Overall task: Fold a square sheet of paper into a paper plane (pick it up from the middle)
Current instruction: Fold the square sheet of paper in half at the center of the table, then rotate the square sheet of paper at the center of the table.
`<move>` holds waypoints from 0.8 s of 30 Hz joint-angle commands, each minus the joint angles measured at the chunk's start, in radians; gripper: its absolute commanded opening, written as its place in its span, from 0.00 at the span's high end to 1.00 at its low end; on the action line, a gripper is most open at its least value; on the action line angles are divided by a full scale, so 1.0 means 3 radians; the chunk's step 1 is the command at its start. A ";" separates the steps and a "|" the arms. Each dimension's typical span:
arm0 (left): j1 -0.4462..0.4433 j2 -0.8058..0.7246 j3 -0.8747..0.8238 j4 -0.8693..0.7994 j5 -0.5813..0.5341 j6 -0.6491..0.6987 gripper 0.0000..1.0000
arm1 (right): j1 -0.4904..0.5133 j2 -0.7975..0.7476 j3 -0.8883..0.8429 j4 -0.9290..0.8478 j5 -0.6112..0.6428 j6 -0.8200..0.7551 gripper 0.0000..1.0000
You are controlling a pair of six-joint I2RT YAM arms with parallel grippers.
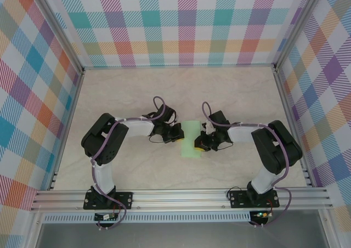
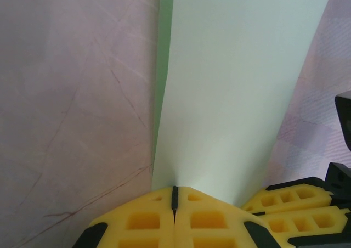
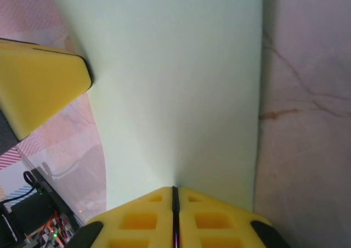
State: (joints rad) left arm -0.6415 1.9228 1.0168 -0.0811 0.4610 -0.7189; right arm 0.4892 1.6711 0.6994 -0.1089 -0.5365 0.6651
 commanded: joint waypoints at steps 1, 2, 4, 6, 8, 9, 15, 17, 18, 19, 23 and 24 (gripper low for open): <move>-0.0066 0.0478 -0.0355 -0.0836 -0.0585 -0.0054 1.00 | 0.0021 -0.0080 -0.0185 -0.0214 0.0004 -0.0084 0.91; -0.0066 0.0473 -0.0359 -0.0830 -0.0586 -0.0060 1.00 | 0.0021 -0.0110 -0.0228 -0.0224 0.0017 -0.0086 0.91; -0.0066 0.0481 -0.0367 -0.0820 -0.0591 -0.0064 1.00 | 0.0021 -0.0183 -0.0321 -0.0245 0.0005 -0.0090 0.91; -0.0065 0.0488 -0.0370 -0.0814 -0.0593 -0.0076 1.00 | 0.0026 -0.0258 -0.0407 -0.0322 -0.0001 -0.0104 0.91; -0.0066 0.0488 -0.0378 -0.0805 -0.0596 -0.0077 1.00 | 0.0031 -0.0330 -0.0487 -0.0391 0.0000 -0.0120 0.91; -0.0066 0.0488 -0.0380 -0.0804 -0.0596 -0.0082 1.00 | 0.0031 -0.0376 -0.0531 -0.0421 0.0004 -0.0120 0.91; -0.0066 0.0481 -0.0378 -0.0799 -0.0596 -0.0054 1.00 | 0.0031 -0.0521 -0.0450 -0.0654 0.0125 -0.0172 0.91; -0.0069 0.0476 -0.0364 -0.0816 -0.0596 -0.0043 1.00 | 0.0036 -0.0582 -0.0383 -0.0704 0.0137 -0.0190 0.91; -0.0066 0.0471 -0.0358 -0.0818 -0.0596 -0.0033 1.00 | 0.0036 -0.0607 -0.0351 -0.0746 0.0144 -0.0195 0.91; -0.0066 0.0465 -0.0355 -0.0824 -0.0596 -0.0019 1.00 | 0.0036 -0.0632 -0.0319 -0.0767 0.0152 -0.0199 0.91; -0.0070 0.0423 -0.0314 -0.0819 -0.0553 0.0044 1.00 | 0.0046 -0.0860 -0.0218 -0.0752 0.0176 -0.0146 0.91; -0.0074 0.0401 -0.0280 -0.0819 -0.0514 0.0092 1.00 | 0.0052 -0.0899 -0.0188 -0.0749 0.0214 -0.0132 0.91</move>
State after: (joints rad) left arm -0.6418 1.9202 1.0119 -0.0723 0.4625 -0.7300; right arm 0.4938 1.4502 0.5934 -0.3035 -0.4923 0.6281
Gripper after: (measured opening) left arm 0.045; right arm 0.092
